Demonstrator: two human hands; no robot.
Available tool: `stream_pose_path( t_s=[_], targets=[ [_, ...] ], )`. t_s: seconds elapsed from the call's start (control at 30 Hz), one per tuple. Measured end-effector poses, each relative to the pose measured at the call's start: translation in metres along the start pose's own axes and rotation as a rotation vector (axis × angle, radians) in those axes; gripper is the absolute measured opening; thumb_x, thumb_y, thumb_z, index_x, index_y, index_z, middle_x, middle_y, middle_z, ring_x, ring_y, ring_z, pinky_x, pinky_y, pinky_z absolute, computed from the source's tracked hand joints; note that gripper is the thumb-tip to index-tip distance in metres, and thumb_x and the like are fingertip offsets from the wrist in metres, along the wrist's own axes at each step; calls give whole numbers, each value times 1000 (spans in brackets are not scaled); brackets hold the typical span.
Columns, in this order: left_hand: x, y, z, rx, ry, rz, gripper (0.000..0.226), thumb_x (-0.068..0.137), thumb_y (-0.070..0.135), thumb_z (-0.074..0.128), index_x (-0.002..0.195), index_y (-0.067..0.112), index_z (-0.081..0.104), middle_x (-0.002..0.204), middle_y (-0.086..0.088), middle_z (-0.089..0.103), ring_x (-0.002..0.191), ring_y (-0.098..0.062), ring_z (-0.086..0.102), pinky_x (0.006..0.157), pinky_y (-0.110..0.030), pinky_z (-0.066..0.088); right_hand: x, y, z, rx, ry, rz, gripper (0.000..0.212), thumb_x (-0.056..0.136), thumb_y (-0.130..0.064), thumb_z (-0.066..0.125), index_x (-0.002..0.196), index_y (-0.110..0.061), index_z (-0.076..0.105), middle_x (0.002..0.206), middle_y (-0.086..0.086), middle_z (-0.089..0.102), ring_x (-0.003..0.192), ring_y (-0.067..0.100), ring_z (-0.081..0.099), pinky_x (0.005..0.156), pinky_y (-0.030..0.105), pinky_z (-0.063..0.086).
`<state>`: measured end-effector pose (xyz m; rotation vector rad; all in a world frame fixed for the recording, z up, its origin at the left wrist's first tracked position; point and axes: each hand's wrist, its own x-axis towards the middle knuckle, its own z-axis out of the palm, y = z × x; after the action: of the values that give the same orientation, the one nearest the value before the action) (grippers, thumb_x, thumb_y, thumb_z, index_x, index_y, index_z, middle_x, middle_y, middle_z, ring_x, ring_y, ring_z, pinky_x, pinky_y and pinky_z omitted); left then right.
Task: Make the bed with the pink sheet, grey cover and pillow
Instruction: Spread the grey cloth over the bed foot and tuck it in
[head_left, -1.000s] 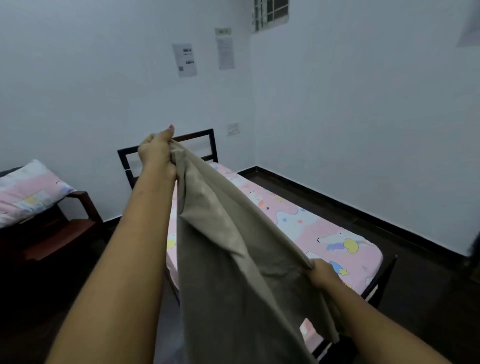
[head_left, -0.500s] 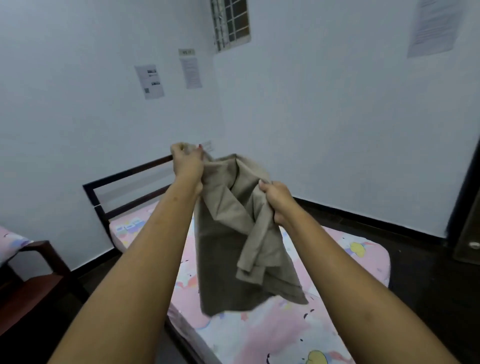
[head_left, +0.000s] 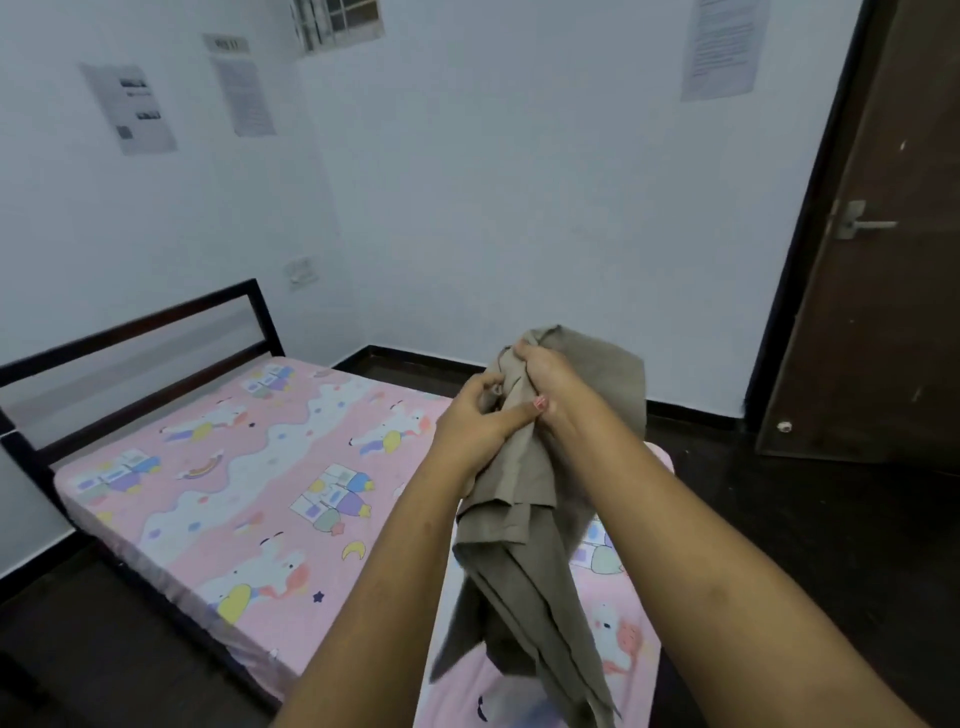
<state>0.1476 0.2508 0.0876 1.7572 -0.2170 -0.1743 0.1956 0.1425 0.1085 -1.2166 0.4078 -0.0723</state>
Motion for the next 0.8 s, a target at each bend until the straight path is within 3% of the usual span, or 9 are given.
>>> stream_pose_path(
  t_s=[0.1,0.23,0.3,0.37,0.43,0.5,0.57,0.7,0.8],
  targets=[
    [7,-16,-3,291,134,19,37,81,45,65,115,34,61,106,8,63,102,-15,59,90,-35,49,15,19,4,66,-16,129,19,101,-26,41,100,-8,50,86,11,55,64,19,57,51,29,47],
    [23,-34,-2,595,272,195,27,96,35,47,96,17,67,94,1,65,92,-21,58,76,-35,46,36,29,5,77,-32,192,31,102,-30,41,74,-15,41,48,6,44,22,10,41,27,13,31],
    [34,-46,4,710,341,269,30,98,36,42,87,15,61,96,2,60,90,-23,57,70,-34,43,48,31,4,127,-35,208,31,102,-30,41,74,-18,39,37,2,45,22,8,41,27,12,29],
    [40,-53,8,741,364,277,30,99,38,38,100,20,63,109,7,60,96,-20,58,73,-31,44,55,35,4,132,-26,227,29,100,-35,42,79,-16,46,60,5,57,41,11,55,36,18,39],
    [47,-57,9,712,355,238,32,99,35,37,117,26,62,122,10,60,105,-18,57,79,-29,42,65,42,0,97,-22,257,32,99,-38,43,89,-10,54,84,9,60,63,16,61,49,24,47],
    [52,-55,9,686,335,238,33,98,32,38,123,29,60,126,10,60,109,-16,56,84,-30,44,70,45,-5,114,-24,280,37,101,-36,40,90,-4,56,75,11,64,57,18,62,45,23,49],
    [54,-54,11,635,329,243,30,97,31,41,112,26,66,113,7,65,99,-16,58,81,-32,46,73,48,-11,141,-42,293,40,102,-36,39,86,-4,56,69,10,63,53,18,61,43,22,49],
    [75,-63,-3,166,438,-91,29,95,24,46,73,9,58,73,-1,55,71,-19,48,61,-31,41,82,51,-28,133,-21,245,29,100,-34,46,95,-11,62,94,12,65,88,25,64,80,38,54],
    [98,-77,-25,-88,462,-241,31,95,22,46,108,-1,62,91,-8,59,89,-27,58,88,-43,50,89,49,-43,-9,-1,208,23,88,-28,66,101,-9,67,101,14,68,88,26,66,80,39,56]
  ],
)
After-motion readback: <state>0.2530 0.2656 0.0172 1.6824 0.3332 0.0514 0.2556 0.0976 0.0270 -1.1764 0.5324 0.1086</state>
